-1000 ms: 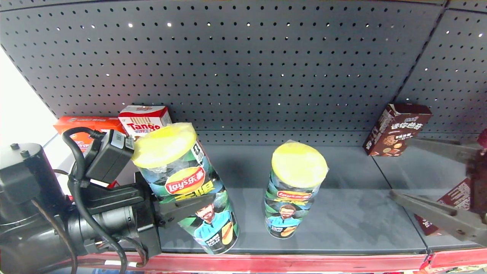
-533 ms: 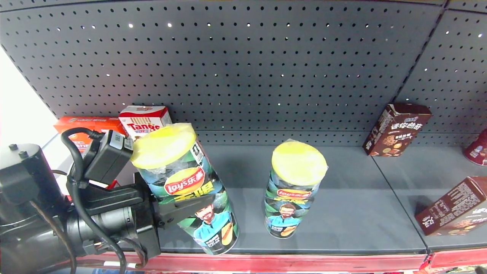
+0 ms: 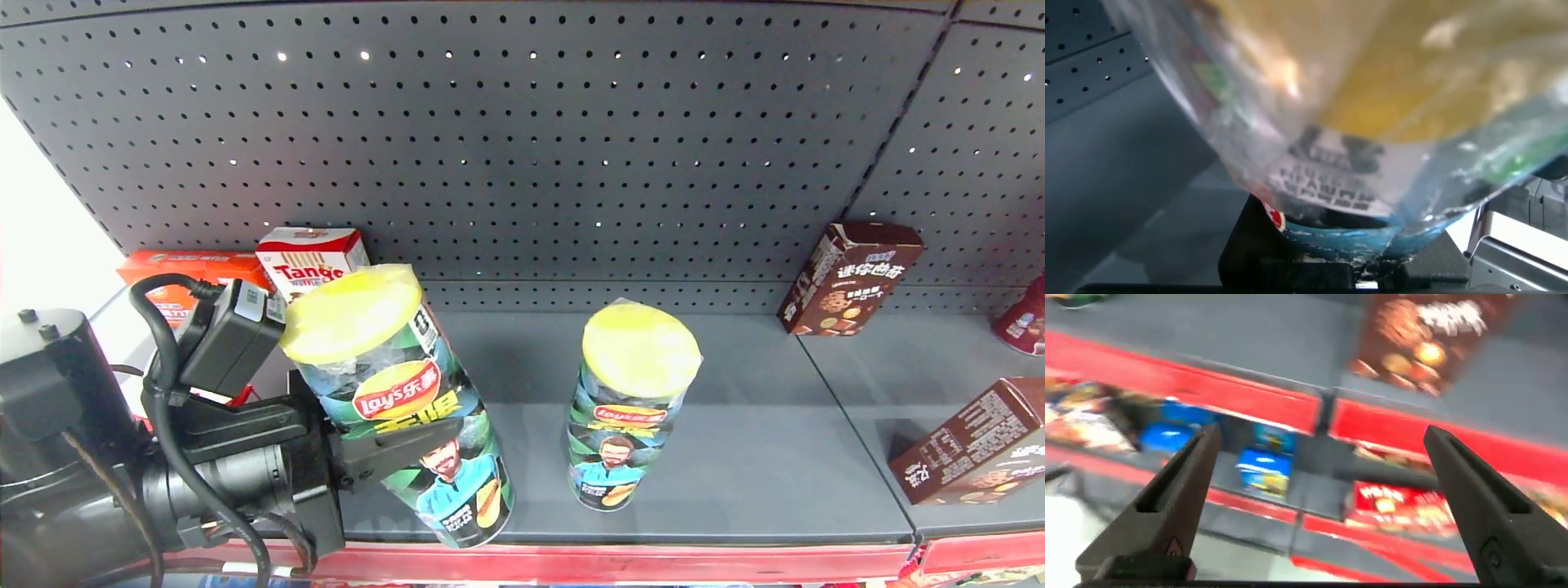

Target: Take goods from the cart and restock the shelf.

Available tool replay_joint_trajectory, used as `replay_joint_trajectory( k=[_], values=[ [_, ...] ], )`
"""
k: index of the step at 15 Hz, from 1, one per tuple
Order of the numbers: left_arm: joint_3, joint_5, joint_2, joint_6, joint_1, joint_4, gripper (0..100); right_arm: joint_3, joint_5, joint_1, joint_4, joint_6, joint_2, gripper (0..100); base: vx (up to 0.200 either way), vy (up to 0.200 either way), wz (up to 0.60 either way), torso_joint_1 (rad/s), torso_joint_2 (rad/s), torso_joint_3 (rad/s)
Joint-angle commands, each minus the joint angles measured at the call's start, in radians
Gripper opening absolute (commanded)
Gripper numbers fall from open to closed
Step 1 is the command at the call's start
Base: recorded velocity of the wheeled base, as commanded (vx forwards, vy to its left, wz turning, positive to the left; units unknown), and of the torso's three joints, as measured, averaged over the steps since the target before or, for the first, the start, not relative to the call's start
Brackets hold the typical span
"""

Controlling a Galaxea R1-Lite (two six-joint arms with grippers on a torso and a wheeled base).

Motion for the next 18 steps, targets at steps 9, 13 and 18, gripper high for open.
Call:
replay_joint_trajectory(
  k=[9,13,18],
  values=[
    [0.026,0.0,-0.007,0.003,-0.008,0.0,0,0.025,-0.019,-0.2,-0.023,0.017,-0.136,100,0.0,0.0,0.0,0.0,0.0,0.0],
    [0.03,0.0,-0.015,0.004,-0.014,0.0,0,0.036,0.095,-0.2,-0.049,0.043,-0.136,100,0.0,0.0,0.0,0.0,0.0,0.0],
    [0.064,0.001,-0.047,0.004,-0.003,0.0,0,0.033,0.06,-0.2,-0.033,0.058,-0.136,100,0.0,0.0,0.0,0.0,0.0,0.0]
  ],
)
